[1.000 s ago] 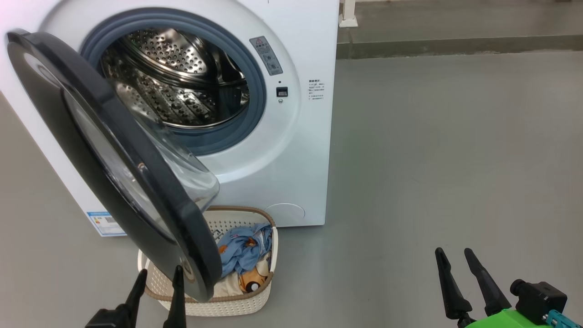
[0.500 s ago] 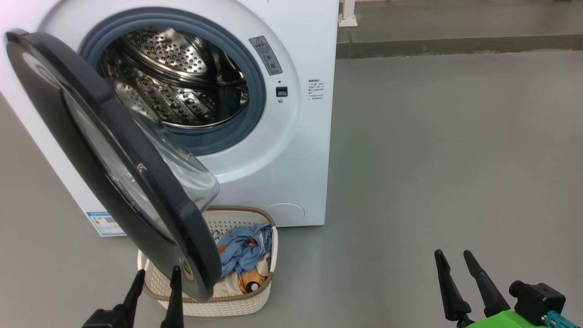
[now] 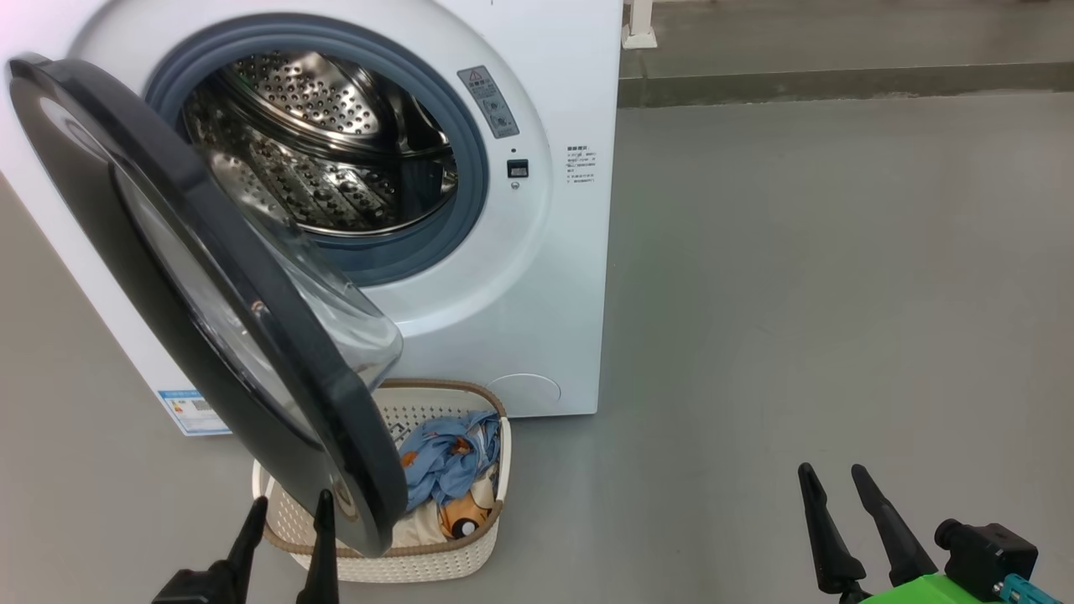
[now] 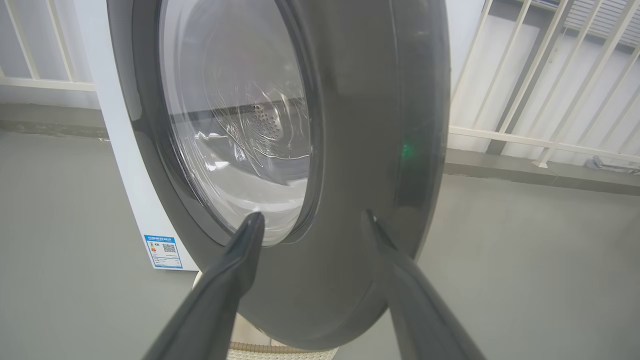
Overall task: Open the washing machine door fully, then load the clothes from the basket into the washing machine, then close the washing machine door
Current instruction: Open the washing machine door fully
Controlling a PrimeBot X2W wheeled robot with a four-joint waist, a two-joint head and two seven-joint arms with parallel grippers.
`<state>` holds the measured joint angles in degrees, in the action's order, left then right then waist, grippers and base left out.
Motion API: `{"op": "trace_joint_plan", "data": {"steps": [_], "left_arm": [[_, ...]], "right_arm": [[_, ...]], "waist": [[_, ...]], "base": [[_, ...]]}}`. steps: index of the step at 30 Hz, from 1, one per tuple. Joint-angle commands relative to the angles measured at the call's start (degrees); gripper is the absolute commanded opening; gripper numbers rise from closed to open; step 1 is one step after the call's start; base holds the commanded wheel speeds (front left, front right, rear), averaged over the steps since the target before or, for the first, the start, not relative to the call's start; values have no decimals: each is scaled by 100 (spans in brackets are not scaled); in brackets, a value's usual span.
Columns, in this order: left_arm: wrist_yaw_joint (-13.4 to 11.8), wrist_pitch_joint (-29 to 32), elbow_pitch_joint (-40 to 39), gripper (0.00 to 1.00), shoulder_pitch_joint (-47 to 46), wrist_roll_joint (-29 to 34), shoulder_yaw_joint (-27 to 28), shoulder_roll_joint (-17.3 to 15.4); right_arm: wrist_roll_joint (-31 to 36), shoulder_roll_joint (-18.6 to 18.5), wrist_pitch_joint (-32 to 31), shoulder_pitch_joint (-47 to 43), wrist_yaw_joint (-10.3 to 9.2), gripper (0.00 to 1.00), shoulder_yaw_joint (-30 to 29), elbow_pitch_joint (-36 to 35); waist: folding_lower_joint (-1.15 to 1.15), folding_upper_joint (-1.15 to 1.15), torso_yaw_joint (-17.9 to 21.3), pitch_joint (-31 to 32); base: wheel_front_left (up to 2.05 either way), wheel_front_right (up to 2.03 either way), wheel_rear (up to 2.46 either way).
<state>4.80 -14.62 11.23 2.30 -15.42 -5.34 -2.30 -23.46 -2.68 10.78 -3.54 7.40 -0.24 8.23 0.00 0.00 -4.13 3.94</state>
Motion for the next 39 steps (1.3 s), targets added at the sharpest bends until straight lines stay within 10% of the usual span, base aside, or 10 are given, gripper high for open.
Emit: {"op": "trace_joint_plan", "data": {"steps": [1,12,13,14,16,39], "left_arm": [[-24,-38,-117,100,-244,26,173,-57],[-25,-38,-116,97,-232,16,195,-57],[-21,-38,-112,86,-231,10,197,-57],[-16,-38,-107,45,-230,0,197,-57],[-5,-38,-98,0,-230,-14,201,-57],[-63,-38,-1410,0,-642,-28,609,-57]], "right_arm": [[19,-21,82,202,9,100,172,-117],[234,-20,98,195,9,100,195,-55],[286,-20,97,194,9,100,198,-46],[343,-20,97,192,9,100,200,-37],[412,-20,101,189,9,100,207,-18],[426,-20,194,252,9,100,309,167]], "waist": [[0,0,0,0],[0,0,1,12],[0,0,3,13],[0,0,5,14],[0,0,9,15],[0,0,35,132]], "base": [[0,0,0],[0,0,0],[0,0,0],[0,0,0],[0,0,0],[0,0,0]]}}
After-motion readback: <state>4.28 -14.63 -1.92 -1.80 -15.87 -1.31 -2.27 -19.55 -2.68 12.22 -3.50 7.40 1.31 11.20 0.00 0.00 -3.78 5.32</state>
